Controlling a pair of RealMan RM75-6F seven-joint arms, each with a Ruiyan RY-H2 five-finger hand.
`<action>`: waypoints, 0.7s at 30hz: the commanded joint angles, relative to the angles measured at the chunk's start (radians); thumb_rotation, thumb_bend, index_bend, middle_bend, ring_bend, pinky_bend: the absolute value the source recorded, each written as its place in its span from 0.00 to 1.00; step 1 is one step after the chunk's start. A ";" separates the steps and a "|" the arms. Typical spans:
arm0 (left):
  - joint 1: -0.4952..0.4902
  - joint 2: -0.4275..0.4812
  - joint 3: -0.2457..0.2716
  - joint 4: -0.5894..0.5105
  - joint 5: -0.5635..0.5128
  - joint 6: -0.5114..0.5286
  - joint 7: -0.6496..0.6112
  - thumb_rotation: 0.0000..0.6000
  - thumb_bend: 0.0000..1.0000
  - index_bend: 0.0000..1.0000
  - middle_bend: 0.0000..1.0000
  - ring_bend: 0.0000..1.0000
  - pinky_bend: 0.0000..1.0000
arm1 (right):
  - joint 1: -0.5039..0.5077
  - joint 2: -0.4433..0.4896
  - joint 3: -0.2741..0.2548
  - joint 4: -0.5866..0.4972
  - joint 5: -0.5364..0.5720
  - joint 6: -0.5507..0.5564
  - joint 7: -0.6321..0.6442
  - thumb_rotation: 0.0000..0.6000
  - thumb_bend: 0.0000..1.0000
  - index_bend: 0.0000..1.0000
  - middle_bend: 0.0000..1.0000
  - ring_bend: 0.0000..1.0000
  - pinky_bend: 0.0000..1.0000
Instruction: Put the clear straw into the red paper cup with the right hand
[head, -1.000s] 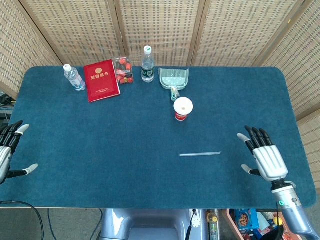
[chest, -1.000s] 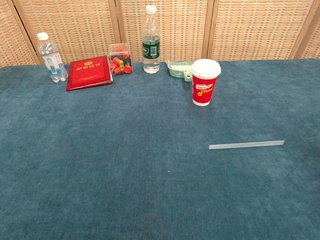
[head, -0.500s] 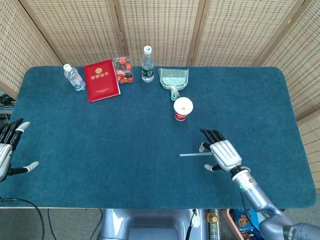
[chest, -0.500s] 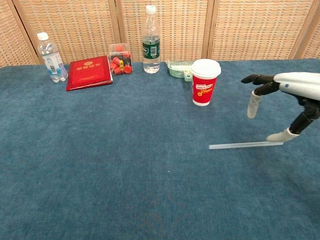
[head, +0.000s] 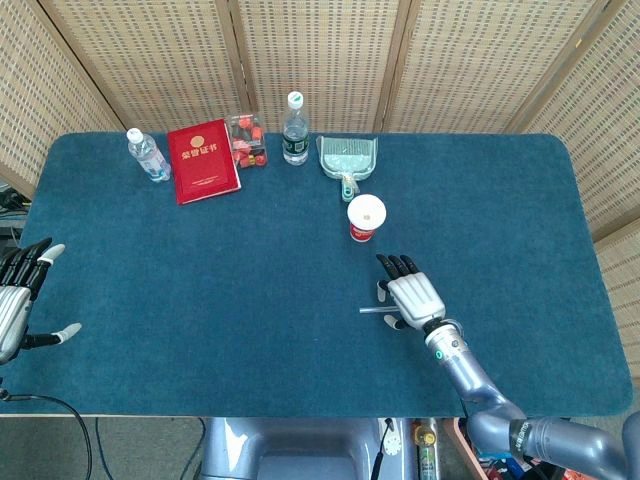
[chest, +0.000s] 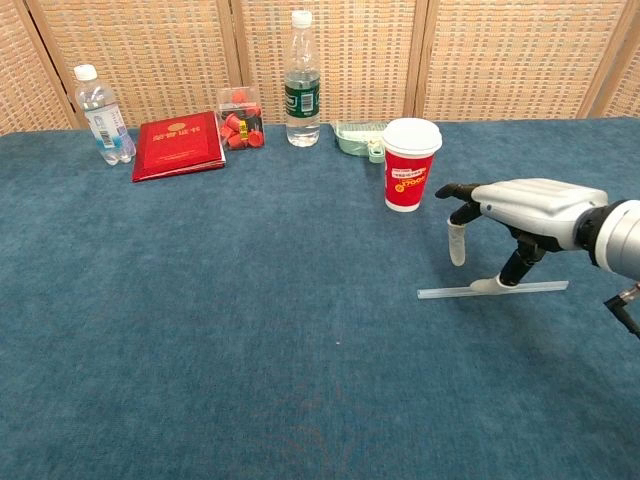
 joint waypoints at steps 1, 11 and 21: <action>0.001 0.000 0.000 -0.001 -0.005 0.000 0.001 1.00 0.00 0.00 0.00 0.00 0.00 | 0.024 -0.042 -0.004 0.036 0.038 -0.006 -0.048 1.00 0.32 0.50 0.03 0.00 0.00; 0.000 -0.001 -0.001 -0.001 -0.019 -0.008 0.005 1.00 0.00 0.00 0.00 0.00 0.00 | 0.061 -0.083 -0.016 0.079 0.106 -0.033 -0.111 1.00 0.36 0.50 0.03 0.00 0.00; 0.002 0.003 -0.001 -0.003 -0.023 -0.006 0.000 1.00 0.00 0.00 0.00 0.00 0.00 | 0.077 -0.097 -0.028 0.106 0.121 -0.026 -0.130 1.00 0.36 0.51 0.04 0.00 0.00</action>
